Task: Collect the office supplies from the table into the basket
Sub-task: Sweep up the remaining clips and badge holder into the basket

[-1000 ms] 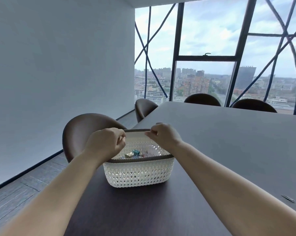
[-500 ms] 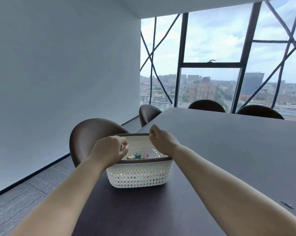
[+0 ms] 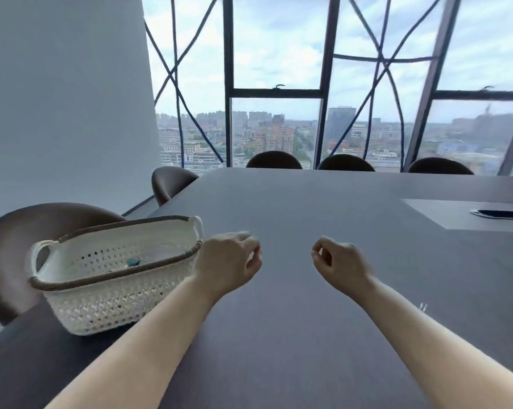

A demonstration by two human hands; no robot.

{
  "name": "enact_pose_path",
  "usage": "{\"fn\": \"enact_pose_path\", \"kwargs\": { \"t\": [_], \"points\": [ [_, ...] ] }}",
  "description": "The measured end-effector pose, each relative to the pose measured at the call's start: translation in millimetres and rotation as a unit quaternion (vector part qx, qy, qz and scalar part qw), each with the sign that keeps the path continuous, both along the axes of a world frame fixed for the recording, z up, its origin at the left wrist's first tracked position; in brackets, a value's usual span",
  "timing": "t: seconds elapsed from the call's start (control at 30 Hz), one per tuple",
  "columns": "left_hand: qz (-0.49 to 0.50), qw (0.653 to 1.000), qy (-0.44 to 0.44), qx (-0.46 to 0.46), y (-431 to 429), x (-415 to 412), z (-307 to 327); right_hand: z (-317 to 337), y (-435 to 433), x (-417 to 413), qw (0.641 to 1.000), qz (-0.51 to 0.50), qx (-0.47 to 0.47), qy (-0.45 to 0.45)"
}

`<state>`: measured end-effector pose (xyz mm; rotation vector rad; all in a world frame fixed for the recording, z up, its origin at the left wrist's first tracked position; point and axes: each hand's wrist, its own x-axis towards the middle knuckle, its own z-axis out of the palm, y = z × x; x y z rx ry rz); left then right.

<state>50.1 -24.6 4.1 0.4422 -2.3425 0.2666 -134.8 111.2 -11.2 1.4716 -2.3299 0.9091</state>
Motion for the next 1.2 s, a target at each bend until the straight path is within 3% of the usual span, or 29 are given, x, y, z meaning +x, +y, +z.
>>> {"fn": "enact_pose_path", "kwargs": {
  "t": [0.1, 0.23, 0.43, 0.7, 0.87, 1.0, 1.2],
  "points": [
    [-0.069, 0.992, -0.101, 0.013, 26, -69, -26, -24, 62, -55, 0.994, -0.095, 0.051, -0.008],
    [-0.087, 0.956, -0.277, -0.03, 57, -142, -53, -44, 112, -104, 0.97, -0.167, 0.176, -0.006],
    [-0.173, 0.922, -0.346, -0.008, 77, -193, -60, -54, 139, -126, 0.969, -0.131, 0.207, -0.04],
    [-0.179, 0.94, -0.277, 0.088, 74, -205, -70, -55, 141, -127, 0.982, -0.054, 0.159, -0.089],
    [-0.137, 0.926, -0.288, 0.201, 65, -199, -70, -57, 138, -126, 0.982, -0.051, 0.148, -0.108],
    [-0.12, 0.918, -0.308, 0.217, 65, -198, -70, -60, 135, -126, 0.978, -0.069, 0.166, -0.109],
    [-0.212, 0.926, -0.21, 0.233, 83, -201, -70, -65, 133, -122, 0.978, -0.103, 0.134, -0.121]
  ]
}}
